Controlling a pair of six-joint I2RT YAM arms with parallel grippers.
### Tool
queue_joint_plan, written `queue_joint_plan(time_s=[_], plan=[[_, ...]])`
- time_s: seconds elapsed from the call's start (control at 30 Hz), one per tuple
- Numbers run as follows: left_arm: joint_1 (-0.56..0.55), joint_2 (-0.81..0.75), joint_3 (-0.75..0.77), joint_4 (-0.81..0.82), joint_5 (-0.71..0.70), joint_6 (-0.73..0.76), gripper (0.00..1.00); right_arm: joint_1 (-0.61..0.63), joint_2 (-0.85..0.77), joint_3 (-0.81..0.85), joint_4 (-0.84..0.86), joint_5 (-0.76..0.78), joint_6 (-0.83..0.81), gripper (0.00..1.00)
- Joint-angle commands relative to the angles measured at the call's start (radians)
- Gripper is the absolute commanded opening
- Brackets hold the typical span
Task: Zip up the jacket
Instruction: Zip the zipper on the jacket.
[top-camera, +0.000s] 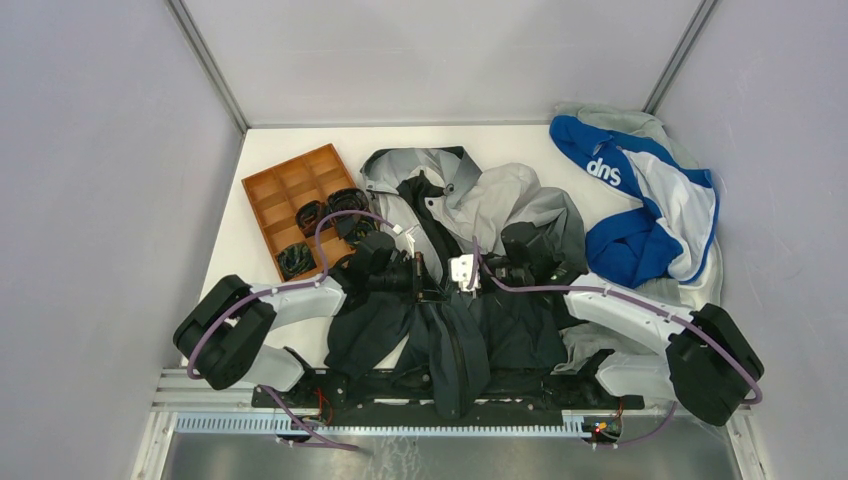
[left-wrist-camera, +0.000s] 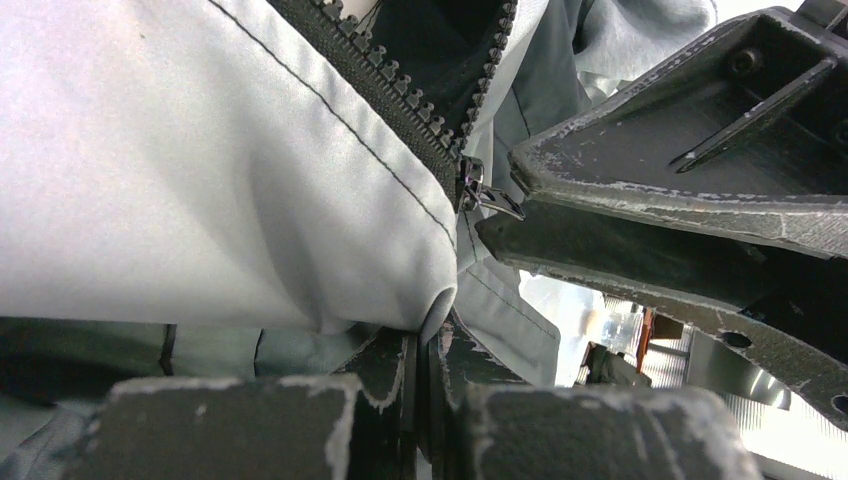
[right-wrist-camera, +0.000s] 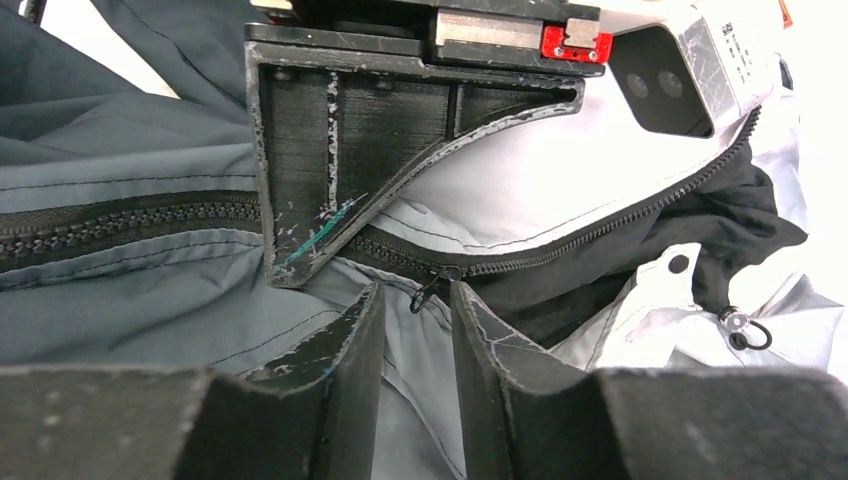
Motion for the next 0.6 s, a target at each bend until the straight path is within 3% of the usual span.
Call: queue_joint_plan(time_s=[0.0,0.23,0.37,0.57], plan=[[-0.005,-0.015,0.000,0.039,0.071,-0.036,0.05,0.012,0.009,-0.003,0.064,0.048,0.026,0.34],[-0.004,-0.018,-0.002,0.039,0.073,-0.040,0.05,0.026,0.020,-0.003,0.083,0.063,0.032,0.19],[-0.004,-0.022,-0.003,0.040,0.075,-0.042,0.05,0.029,0.021,0.003,0.072,0.079,0.021,0.01],[-0.004,-0.030,-0.015,0.042,0.074,-0.052,0.05,0.029,0.019,0.020,0.021,0.111,-0.030,0.00]])
